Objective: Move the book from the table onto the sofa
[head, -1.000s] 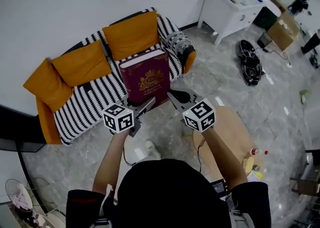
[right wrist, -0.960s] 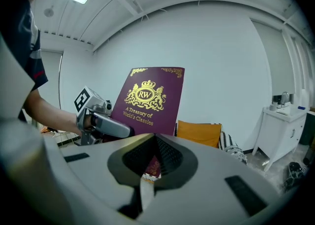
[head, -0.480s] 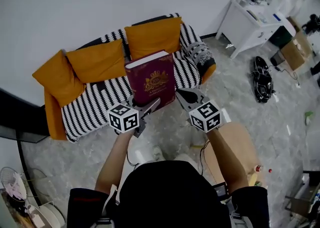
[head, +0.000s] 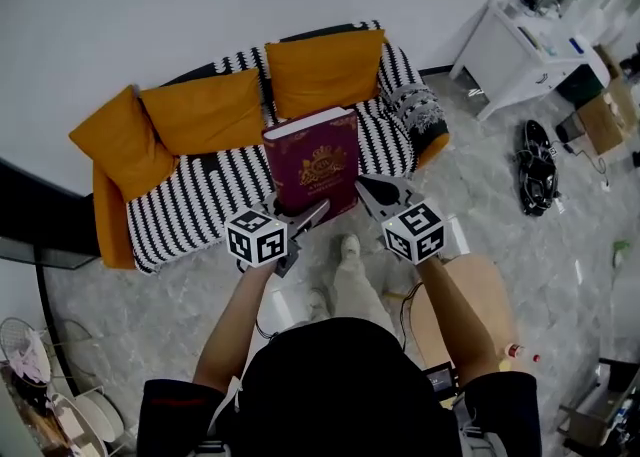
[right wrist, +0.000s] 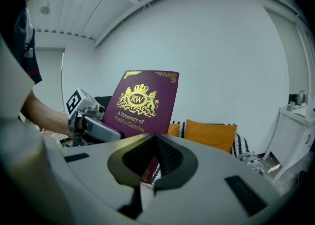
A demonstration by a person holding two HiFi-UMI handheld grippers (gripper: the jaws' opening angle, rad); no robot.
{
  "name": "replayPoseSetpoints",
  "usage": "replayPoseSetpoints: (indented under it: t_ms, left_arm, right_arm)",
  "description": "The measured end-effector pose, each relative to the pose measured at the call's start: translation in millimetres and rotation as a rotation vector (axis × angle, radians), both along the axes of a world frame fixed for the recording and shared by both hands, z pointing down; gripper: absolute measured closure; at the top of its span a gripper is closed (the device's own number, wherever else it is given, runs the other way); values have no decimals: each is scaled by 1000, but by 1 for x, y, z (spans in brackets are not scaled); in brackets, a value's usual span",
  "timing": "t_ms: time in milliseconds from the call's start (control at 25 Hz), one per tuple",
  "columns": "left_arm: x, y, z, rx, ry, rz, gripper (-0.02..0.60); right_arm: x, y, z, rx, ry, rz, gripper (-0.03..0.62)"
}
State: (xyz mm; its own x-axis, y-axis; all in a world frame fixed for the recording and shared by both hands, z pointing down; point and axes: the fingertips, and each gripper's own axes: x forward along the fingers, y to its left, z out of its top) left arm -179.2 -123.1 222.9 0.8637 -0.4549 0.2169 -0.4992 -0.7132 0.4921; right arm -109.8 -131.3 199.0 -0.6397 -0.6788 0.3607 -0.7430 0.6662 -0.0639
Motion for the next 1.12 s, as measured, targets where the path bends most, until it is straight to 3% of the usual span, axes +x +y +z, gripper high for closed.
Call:
replayPoseSetpoints:
  t_ms: [240,480,1120]
  left_arm:
    - [17,-52,8,-18,-7,-25,337]
    - [34,-104,39,-80,-46,-79,337]
    - [69,-188,138,-270,-19,-102,337]
  right_arm:
    - [16,-50,10,-22,-33,-21,577]
    - [35,-101,35,-86,-42,-33,577]
    - [69,-193,131,-283,-96,-54,577]
